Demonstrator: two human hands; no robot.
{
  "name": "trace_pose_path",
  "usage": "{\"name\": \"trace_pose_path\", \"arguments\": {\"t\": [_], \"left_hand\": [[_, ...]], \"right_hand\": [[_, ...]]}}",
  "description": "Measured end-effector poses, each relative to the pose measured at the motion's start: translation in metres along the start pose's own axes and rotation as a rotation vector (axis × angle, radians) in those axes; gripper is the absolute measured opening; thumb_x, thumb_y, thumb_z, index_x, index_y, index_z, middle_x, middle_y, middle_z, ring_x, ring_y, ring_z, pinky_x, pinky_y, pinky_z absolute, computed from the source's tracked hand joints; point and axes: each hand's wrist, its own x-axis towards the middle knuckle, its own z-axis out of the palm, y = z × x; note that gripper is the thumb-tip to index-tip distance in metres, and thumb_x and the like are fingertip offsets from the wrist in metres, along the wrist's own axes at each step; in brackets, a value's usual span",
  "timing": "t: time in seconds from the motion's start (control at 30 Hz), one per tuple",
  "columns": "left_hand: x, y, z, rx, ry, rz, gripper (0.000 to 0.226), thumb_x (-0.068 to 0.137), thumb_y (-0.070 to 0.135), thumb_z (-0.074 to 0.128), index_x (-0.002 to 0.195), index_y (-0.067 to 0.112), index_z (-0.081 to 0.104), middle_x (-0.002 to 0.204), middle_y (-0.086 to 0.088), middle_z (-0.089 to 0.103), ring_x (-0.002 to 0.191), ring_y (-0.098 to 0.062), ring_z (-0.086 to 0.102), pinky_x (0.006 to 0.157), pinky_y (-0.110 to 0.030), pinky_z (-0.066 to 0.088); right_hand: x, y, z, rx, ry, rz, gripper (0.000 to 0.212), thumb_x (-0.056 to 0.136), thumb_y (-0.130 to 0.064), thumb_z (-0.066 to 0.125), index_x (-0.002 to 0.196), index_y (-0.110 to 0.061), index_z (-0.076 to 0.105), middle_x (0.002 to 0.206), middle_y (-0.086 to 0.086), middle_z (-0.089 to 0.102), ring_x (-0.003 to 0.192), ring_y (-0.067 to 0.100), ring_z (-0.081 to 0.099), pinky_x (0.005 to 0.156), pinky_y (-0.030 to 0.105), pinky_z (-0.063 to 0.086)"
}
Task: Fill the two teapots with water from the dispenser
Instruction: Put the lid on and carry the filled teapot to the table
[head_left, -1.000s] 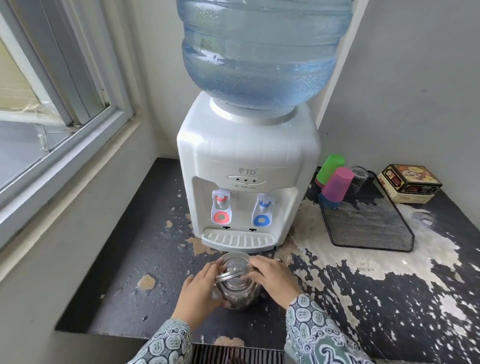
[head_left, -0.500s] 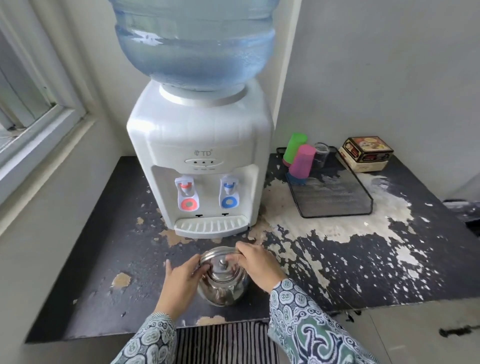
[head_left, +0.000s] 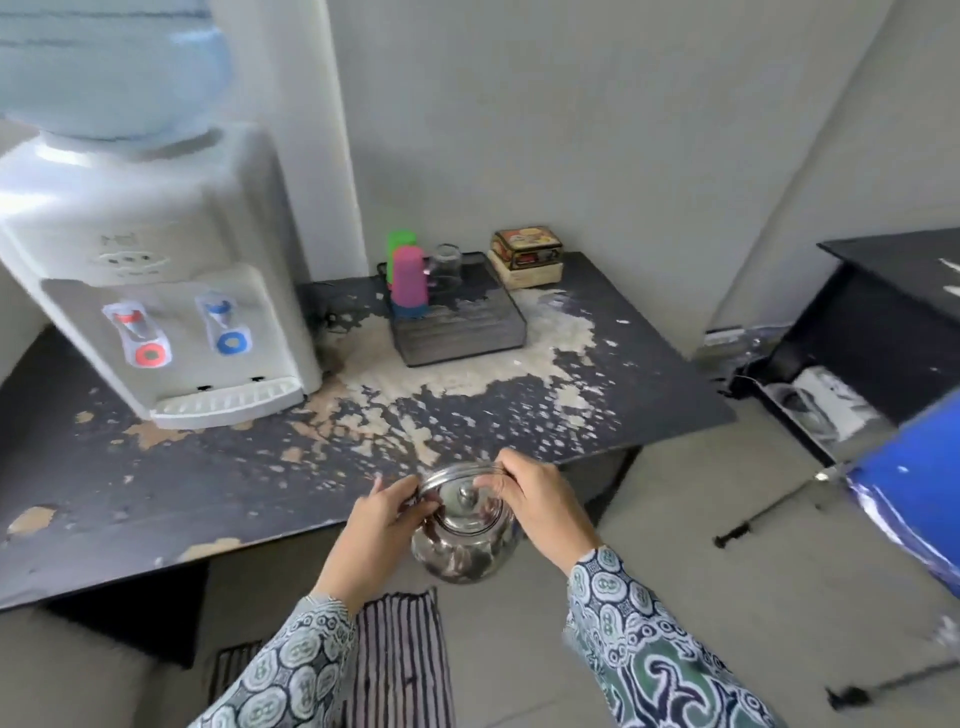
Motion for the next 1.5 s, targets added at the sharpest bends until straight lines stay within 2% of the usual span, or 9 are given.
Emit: {"name": "trace_pose_path", "arguments": {"t": [0.1,0.23,0.43,0.67,0.83,1.03,1.2,1.33,1.5], "left_hand": [[-0.008,0.054,0.061,0.012,-0.046,0.082,0.028,0.089,0.017,0.057,0.066,0.030,0.046,0.069,0.008,0.053,0.080,-0.023,0.050,0.066,-0.028,0.038],[-0.009,0.115,0.128,0.005,-0.133,0.176,0.009,0.088,0.013,0.057,0.084,0.007,0.061,0.069,-0.002,0.062,0.077,-0.035,0.055,0.092,-0.042,0.041],[0.003,0.195,0.222,-0.007,-0.234,0.293,0.020,0.090,0.018,0.056,0.074,0.006,0.051,0.057,-0.004,0.052,0.077,-0.041,0.048,0.105,-0.036,0.029],[0.033,0.283,0.324,-0.064,-0.369,0.458,0.014,0.089,0.023,0.058,0.087,0.010,0.064,0.067,0.021,0.052,0.069,-0.009,0.055,0.101,-0.048,0.039],[0.068,0.350,0.398,-0.074,-0.453,0.519,0.008,0.089,0.028,0.056,0.082,0.024,0.059,0.085,-0.001,0.065,0.089,-0.015,0.058,0.096,-0.022,0.035],[0.092,0.438,0.465,-0.033,-0.568,0.633,0.021,0.084,0.039,0.058,0.083,0.019,0.053,0.079,0.003,0.068,0.075,-0.022,0.066,0.116,-0.020,0.003],[0.092,0.520,0.527,0.046,-0.680,0.750,0.036,0.075,0.030,0.073,0.097,0.014,0.049,0.089,0.005,0.058,0.081,-0.015,0.042,0.114,-0.029,0.010],[0.089,0.573,0.590,0.105,-0.746,0.805,0.039,0.077,0.022,0.072,0.099,0.017,0.041,0.101,-0.004,0.057,0.109,-0.013,0.033,0.116,-0.030,0.003],[0.081,0.632,0.694,0.077,-0.813,0.833,0.035,0.077,0.015,0.072,0.090,0.018,0.039,0.077,0.017,0.043,0.077,0.010,0.038,0.111,-0.048,0.018]], "right_hand": [[-0.056,0.035,-0.054,0.040,0.152,0.104,0.035,0.086,-0.041,0.055,0.067,-0.017,0.038,0.052,-0.009,0.036,0.048,0.006,0.033,0.054,0.033,0.033],[-0.115,0.073,-0.110,0.035,0.335,0.297,0.033,0.086,-0.041,0.055,0.064,-0.021,0.040,0.050,-0.005,0.037,0.048,0.009,0.033,0.053,0.035,0.034],[-0.179,0.121,-0.193,0.132,0.571,0.519,0.042,0.078,-0.052,0.055,0.072,-0.011,0.057,0.064,-0.003,0.064,0.065,0.023,0.061,0.065,0.047,0.052],[-0.226,0.202,-0.278,0.232,0.695,0.601,0.026,0.081,-0.032,0.064,0.082,-0.007,0.063,0.071,0.006,0.066,0.073,0.029,0.065,0.065,0.032,0.051],[-0.249,0.257,-0.347,0.288,0.797,0.639,0.019,0.081,-0.031,0.065,0.079,-0.012,0.060,0.067,-0.003,0.060,0.066,0.015,0.058,0.058,0.017,0.044],[-0.274,0.301,-0.438,0.385,0.917,0.625,0.028,0.080,-0.028,0.067,0.082,-0.002,0.057,0.073,0.005,0.055,0.067,0.010,0.050,0.062,0.018,0.043],[-0.310,0.337,-0.508,0.392,1.055,0.627,0.024,0.080,-0.024,0.068,0.082,-0.002,0.057,0.078,0.014,0.058,0.069,0.012,0.053,0.063,0.020,0.046],[-0.347,0.380,-0.558,0.354,1.127,0.652,0.023,0.079,-0.023,0.067,0.084,-0.003,0.058,0.087,0.022,0.063,0.070,0.014,0.055,0.065,0.025,0.048],[-0.404,0.453,-0.622,0.343,1.169,0.675,0.022,0.078,-0.022,0.069,0.084,-0.003,0.059,0.089,0.024,0.064,0.074,0.018,0.057,0.076,0.041,0.051]]}}
